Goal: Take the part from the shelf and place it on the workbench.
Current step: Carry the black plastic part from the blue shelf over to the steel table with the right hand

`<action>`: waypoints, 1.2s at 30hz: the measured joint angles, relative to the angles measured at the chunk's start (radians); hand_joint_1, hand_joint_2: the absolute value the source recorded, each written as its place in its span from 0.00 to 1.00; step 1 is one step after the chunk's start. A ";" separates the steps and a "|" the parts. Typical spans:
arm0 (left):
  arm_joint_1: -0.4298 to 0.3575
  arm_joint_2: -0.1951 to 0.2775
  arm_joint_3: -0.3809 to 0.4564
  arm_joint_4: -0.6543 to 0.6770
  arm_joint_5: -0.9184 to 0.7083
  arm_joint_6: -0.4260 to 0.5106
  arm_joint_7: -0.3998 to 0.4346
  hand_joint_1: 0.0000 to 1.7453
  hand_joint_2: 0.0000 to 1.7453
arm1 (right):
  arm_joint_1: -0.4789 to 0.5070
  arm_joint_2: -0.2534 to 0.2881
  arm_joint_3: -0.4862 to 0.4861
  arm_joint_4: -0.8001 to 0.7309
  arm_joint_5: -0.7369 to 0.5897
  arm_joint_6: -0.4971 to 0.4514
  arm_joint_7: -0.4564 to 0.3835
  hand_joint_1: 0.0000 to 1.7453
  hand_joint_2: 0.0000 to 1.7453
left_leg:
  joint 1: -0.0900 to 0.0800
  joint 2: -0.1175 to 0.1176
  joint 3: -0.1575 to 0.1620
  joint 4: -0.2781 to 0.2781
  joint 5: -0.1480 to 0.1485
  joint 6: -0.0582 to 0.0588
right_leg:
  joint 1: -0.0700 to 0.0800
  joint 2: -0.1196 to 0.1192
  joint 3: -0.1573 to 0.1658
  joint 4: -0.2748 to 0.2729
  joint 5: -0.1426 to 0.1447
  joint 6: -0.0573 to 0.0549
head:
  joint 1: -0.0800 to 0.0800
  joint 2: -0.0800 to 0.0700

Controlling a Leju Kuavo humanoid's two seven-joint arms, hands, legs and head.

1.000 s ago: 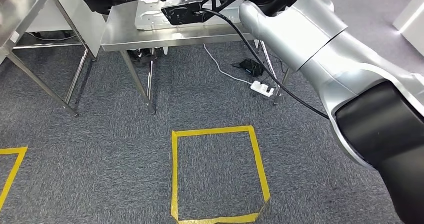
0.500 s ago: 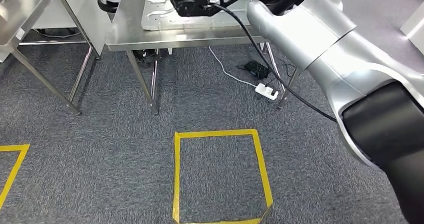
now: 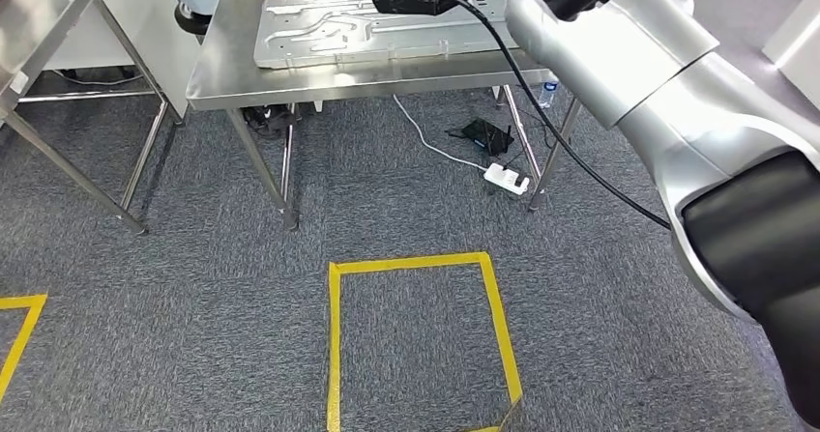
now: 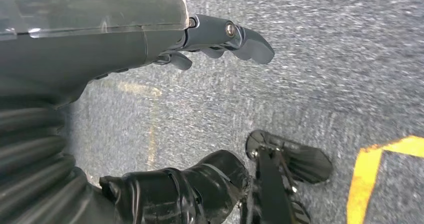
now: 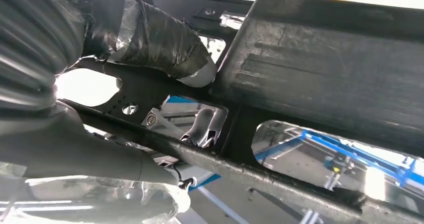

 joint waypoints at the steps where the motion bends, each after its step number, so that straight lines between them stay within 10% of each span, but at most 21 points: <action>1: -0.002 0.001 0.000 0.000 -0.001 0.000 -0.002 0.00 1.00 | 0.001 -0.003 -0.002 -0.002 0.001 0.000 0.000 1.00 1.00 | -0.004 0.000 0.007 -0.014 -0.004 0.004 | 0.000 0.000 -0.001 -0.002 0.000 0.004 | 0.000 0.000; 5: -0.002 -0.001 -0.001 0.000 -0.002 -0.003 -0.008 0.00 1.00 | 0.004 -0.015 -0.005 -0.010 0.003 0.003 0.000 1.00 1.00 | 0.005 0.005 0.027 -0.049 0.003 0.013 | 0.002 -0.003 -0.013 0.022 -0.020 0.024 | 0.003 0.000; 10: -0.004 -0.001 -0.001 0.000 -0.002 -0.003 -0.006 0.00 1.00 | 0.011 -0.024 -0.007 -0.017 0.006 0.016 -0.003 1.00 1.00 | 0.008 0.005 0.036 -0.050 -0.003 0.021 | -0.005 -0.006 -0.143 0.262 -0.100 0.038 | 0.008 0.000; 15: -0.002 -0.001 -0.001 0.000 -0.002 -0.003 0.000 0.00 1.00 | 0.012 -0.028 -0.008 -0.026 0.009 0.019 -0.005 1.00 1.00 | 0.010 -0.001 0.029 -0.009 -0.034 0.000 | -0.013 -0.009 -0.056 0.047 0.015 0.038 | 0.008 0.000; 20: -0.002 -0.002 -0.001 0.000 0.000 0.000 0.001 0.00 1.00 | 0.014 -0.029 -0.009 -0.032 0.015 0.020 -0.006 1.00 1.00 | 0.011 -0.001 0.016 0.016 -0.053 -0.021 | -0.012 -0.006 -0.043 0.020 0.019 0.011 | 0.005 0.000; 25: -0.002 -0.004 -0.001 0.000 -0.001 0.006 -0.003 0.00 1.00 | 0.020 -0.025 -0.009 -0.033 0.022 0.017 -0.010 1.00 1.00 | 0.015 0.001 -0.116 0.262 -0.138 -0.038 | -0.012 -0.004 -0.033 0.017 0.013 -0.002 | 0.000 0.000; 30: -0.003 -0.004 -0.001 0.000 -0.001 0.003 -0.005 0.00 1.00 | 0.022 -0.019 -0.009 -0.035 0.023 0.016 -0.015 1.00 1.00 | 0.008 0.001 -0.019 0.025 -0.006 -0.016 | -0.007 -0.003 -0.012 0.013 0.000 0.003 | 0.000 0.000; 36: -0.006 -0.004 -0.002 0.000 -0.001 0.003 -0.006 0.00 1.00 | 0.019 -0.018 -0.009 -0.036 0.025 0.016 -0.016 1.00 1.00 | -0.001 -0.001 0.003 -0.014 -0.009 -0.007 | -0.007 -0.004 -0.007 0.001 0.000 0.017 | 0.000 0.000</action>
